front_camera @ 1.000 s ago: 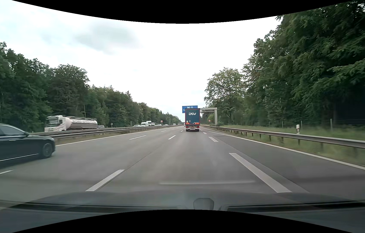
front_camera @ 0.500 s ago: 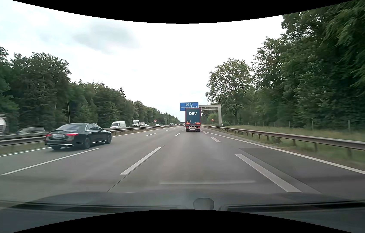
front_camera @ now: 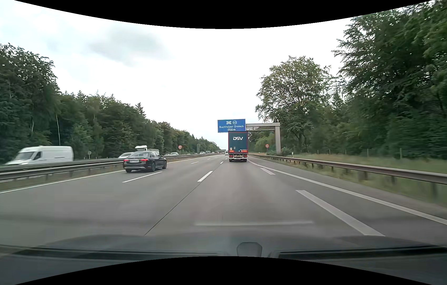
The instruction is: Follow the waypoints while adhering to traffic rules and regulations
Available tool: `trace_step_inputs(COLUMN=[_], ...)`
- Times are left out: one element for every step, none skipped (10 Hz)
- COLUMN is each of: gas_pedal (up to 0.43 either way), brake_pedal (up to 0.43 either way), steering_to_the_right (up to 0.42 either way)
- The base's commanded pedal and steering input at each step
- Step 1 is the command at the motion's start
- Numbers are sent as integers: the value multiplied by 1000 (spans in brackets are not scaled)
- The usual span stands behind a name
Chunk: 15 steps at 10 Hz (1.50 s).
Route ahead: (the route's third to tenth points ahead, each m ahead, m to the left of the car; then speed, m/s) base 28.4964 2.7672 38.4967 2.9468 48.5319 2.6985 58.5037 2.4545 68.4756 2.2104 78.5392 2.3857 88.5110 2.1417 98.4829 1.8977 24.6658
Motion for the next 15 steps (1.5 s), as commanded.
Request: trace_step_inputs(gas_pedal=[331,339,350,370,378,398,421,429,441,461,469,480,488,488,488], brake_pedal=[0,0,0,0,0,0,0,0,0,0,0,0,0,0,0], steering_to_the_right=[-5,-6,-6,-6,-6,-6,-6,-7,-7,-8,-8,-8,-8,-8,-8])
